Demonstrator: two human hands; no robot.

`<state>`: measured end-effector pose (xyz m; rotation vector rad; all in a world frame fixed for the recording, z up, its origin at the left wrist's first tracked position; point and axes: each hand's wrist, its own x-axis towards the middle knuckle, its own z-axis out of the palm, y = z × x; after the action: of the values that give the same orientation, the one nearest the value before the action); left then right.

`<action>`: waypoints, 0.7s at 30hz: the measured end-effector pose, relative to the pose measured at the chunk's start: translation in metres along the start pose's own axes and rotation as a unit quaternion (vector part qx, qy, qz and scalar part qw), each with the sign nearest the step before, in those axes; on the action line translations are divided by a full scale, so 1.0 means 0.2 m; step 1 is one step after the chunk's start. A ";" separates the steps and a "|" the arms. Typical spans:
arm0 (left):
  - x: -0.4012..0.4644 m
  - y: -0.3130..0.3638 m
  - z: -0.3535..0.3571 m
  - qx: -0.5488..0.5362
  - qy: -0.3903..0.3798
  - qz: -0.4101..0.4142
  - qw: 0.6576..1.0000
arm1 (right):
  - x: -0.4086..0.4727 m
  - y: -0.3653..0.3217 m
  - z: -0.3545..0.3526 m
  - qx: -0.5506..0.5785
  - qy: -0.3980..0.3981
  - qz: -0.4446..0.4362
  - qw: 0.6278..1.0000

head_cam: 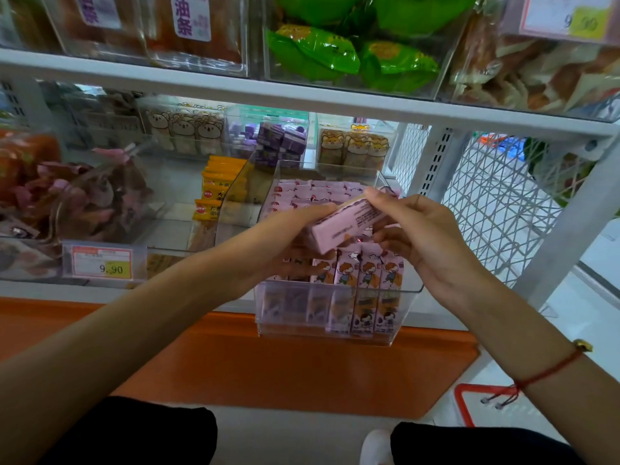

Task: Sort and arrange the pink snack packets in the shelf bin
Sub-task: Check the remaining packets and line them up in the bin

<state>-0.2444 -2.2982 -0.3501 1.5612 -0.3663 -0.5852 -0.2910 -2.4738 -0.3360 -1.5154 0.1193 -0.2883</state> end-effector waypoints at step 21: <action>-0.01 -0.02 -0.01 0.344 0.191 0.342 0.853 | 0.02 0.03 0.00 0.018 -0.095 -0.027 0.995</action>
<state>-0.2451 -2.2956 -0.3532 2.0047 -0.8347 0.4756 -0.2871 -2.4737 -0.3408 -1.5032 -0.0779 -0.1868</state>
